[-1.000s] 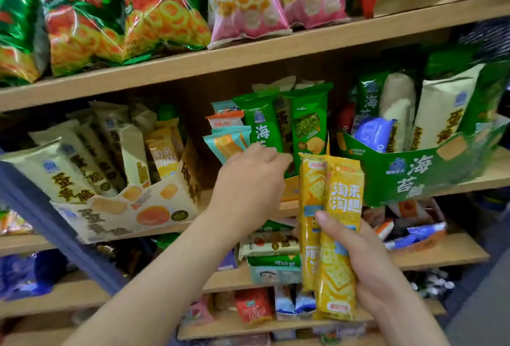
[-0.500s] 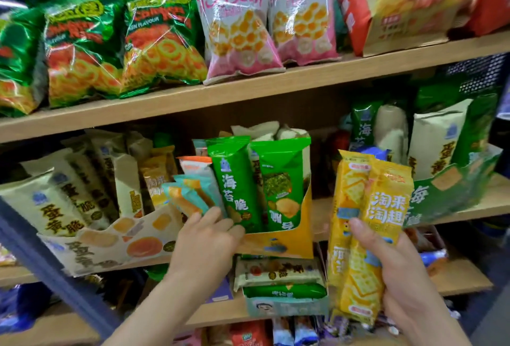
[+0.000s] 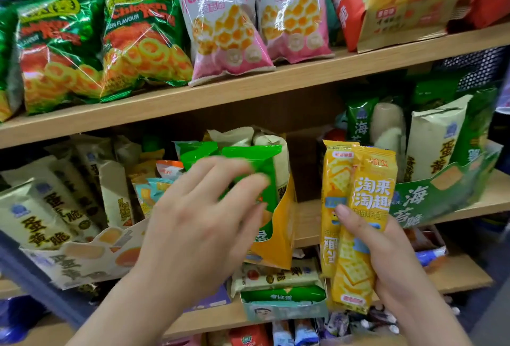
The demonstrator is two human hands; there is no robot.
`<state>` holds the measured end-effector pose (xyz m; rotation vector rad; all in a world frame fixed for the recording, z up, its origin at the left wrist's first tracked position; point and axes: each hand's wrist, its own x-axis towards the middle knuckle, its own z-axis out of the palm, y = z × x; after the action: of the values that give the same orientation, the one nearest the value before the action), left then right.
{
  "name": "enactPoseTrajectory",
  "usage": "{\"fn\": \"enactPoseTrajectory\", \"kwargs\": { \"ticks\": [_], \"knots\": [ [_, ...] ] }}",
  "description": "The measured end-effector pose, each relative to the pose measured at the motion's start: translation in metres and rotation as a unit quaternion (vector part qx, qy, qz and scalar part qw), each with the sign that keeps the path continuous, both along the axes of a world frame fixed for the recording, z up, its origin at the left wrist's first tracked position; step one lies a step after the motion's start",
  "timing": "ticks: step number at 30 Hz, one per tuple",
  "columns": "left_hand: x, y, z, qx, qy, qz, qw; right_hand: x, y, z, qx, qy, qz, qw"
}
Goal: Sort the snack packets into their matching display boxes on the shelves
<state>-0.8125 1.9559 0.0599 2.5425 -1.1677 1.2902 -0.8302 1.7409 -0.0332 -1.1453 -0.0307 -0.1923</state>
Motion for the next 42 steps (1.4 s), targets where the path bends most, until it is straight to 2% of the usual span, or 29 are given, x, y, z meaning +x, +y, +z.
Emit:
{"fn": "enactPoseTrajectory", "kwargs": {
  "ticks": [3,7,11,19,26,31,37,42],
  "knots": [
    [0.017,-0.041,0.021,0.059,0.015,0.041,0.997,0.003,0.004,0.003,0.004,-0.012,0.006,1.0],
    [0.055,-0.046,0.026,0.143,0.146,0.151,0.967,0.003,0.009,0.005,0.044,-0.014,0.03,0.998],
    [0.052,-0.014,0.024,0.135,0.168,0.093,0.972,0.005,0.005,0.006,0.117,-0.002,0.02,0.993],
    [0.057,0.009,0.014,0.145,0.144,0.067,0.977,0.02,0.006,0.023,0.215,-0.046,0.002,0.976],
    [0.053,0.029,0.006,0.099,0.172,0.028,0.98,0.035,0.004,0.04,0.182,-0.138,-0.001,0.974],
    [0.044,0.03,0.008,0.089,0.187,0.031,0.978,0.036,0.007,0.05,0.1,-0.186,0.005,0.978],
    [0.034,0.021,0.017,0.086,0.17,0.068,0.979,0.039,0.012,0.056,-0.037,-0.2,-0.069,0.977],
    [0.04,-0.005,0.031,0.113,0.132,0.088,0.981,0.036,0.016,0.062,-0.058,-0.247,-0.113,0.961]
  ]
}}
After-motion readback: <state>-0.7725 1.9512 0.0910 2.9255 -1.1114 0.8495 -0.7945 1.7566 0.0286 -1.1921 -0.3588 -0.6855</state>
